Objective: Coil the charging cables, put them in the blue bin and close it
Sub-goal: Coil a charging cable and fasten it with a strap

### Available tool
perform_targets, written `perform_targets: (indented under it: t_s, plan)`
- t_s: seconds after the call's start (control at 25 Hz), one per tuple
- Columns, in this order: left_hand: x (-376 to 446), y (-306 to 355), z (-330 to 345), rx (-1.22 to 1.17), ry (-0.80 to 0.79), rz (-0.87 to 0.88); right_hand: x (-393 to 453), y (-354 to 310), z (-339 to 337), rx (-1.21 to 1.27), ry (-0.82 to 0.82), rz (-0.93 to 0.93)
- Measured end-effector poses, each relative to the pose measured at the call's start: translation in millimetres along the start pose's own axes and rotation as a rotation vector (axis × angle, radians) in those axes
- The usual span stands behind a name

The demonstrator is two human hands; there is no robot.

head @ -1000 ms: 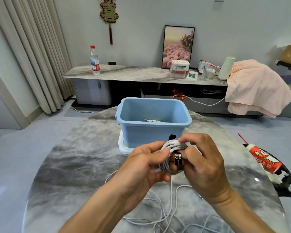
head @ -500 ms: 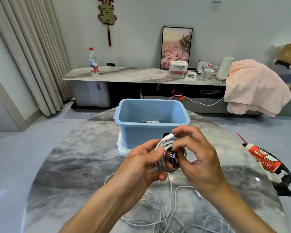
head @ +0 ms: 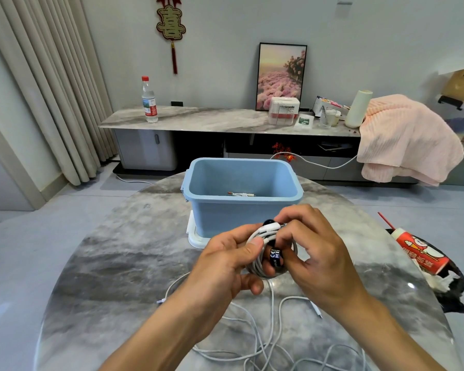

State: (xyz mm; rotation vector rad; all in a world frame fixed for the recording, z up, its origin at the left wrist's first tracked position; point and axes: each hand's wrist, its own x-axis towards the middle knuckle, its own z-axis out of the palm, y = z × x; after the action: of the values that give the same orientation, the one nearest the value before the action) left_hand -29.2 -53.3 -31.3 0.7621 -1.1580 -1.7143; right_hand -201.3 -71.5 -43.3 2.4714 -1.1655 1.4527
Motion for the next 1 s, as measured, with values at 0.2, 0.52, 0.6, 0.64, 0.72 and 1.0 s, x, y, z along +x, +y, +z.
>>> perform_targets:
  t_s: [0.2, 0.52, 0.6, 0.64, 0.72, 1.0]
  plan:
    - [-1, -3, 4, -0.014, 0.026, 0.017, -2, 0, 1, -0.104, 0.048, -0.045]
    - [-4, -3, 12, -0.058, 0.090, 0.080, -1, -1, 0, -0.040, 0.091, -0.019]
    - [-4, -3, 11, -0.023, 0.120, 0.078, -3, 0, 0, 0.008, 0.077, -0.004]
    - [-3, -4, 11, 0.000, 0.129, 0.076, -4, 1, 1, 0.031, 0.070, 0.004]
    - [-3, -4, 9, 0.029, 0.136, 0.063, -5, 2, 2, 0.058, 0.053, 0.017]
    - [-2, 0, 3, 0.072, 0.153, 0.046, 0, 5, -8, -0.043, -0.133, -0.099]
